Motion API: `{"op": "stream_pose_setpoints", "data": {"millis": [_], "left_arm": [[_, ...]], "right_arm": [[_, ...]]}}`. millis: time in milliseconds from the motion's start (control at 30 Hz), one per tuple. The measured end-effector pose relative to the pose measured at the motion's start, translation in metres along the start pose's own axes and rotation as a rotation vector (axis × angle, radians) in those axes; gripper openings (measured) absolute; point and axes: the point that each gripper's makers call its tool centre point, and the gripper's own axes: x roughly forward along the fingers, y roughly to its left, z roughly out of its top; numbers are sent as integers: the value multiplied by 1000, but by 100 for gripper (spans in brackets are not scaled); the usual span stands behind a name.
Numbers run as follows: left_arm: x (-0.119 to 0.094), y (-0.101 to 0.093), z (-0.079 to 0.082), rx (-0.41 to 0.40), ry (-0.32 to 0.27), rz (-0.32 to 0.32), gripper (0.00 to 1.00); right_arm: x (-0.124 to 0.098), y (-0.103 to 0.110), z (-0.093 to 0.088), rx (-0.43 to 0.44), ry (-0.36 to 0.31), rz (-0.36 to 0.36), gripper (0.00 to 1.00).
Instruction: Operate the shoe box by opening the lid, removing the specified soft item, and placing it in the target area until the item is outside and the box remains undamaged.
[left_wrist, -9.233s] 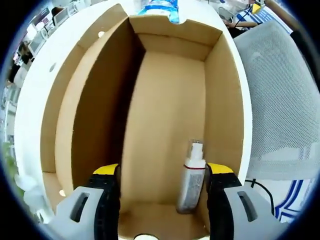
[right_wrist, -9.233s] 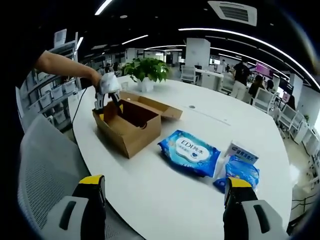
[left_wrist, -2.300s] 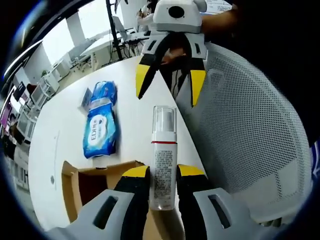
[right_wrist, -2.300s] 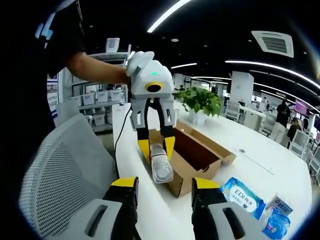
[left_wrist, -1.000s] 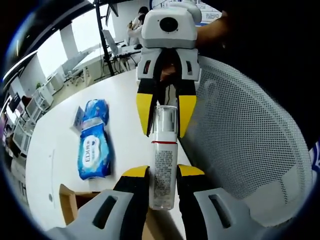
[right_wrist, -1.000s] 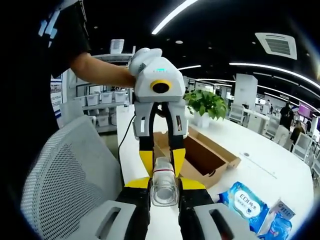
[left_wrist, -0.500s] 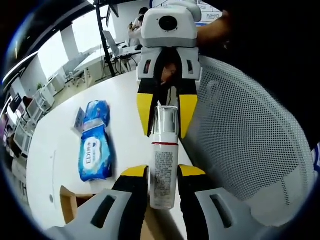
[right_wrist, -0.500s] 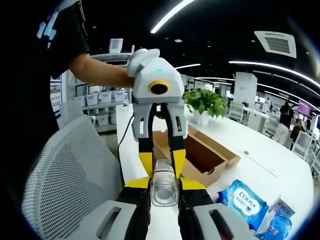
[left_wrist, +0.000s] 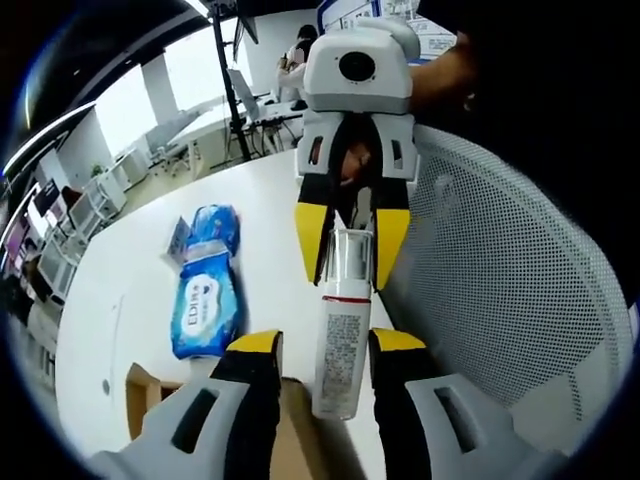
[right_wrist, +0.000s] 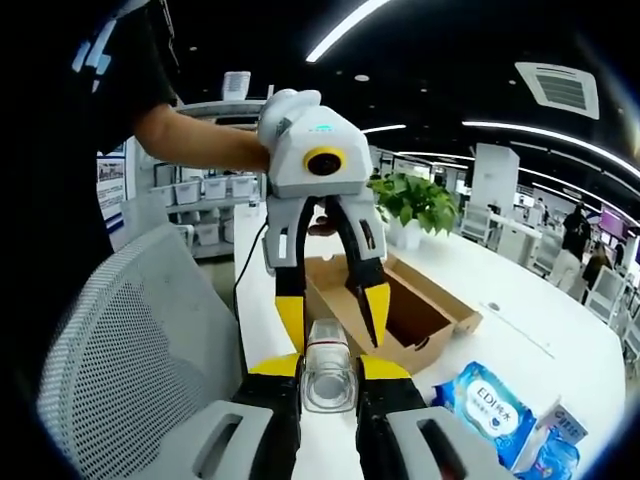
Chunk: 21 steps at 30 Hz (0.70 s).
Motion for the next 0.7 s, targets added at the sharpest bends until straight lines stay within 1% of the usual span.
{"op": "stream_pose_setpoints", "data": {"millis": [133,300,400,533,700], "left_arm": [[-6,2,-4,-45,-11,27,39],[-11,3,-10,-76,-15,54,44],[-15,3,-12,-109,-25,73,49],[-18,4,-16,-124,-27,97,53],[-24,4,-19,-173,-49,132,61]], "right_arm": [[1,-1,0,-1,5,6,15],[3,-3,1,-5,13,15,15],[2,-6,2,-7,15,17,15],[2,-9,3,-15,28,21,15],[0,-14,5,-24,38,32,15]]}}
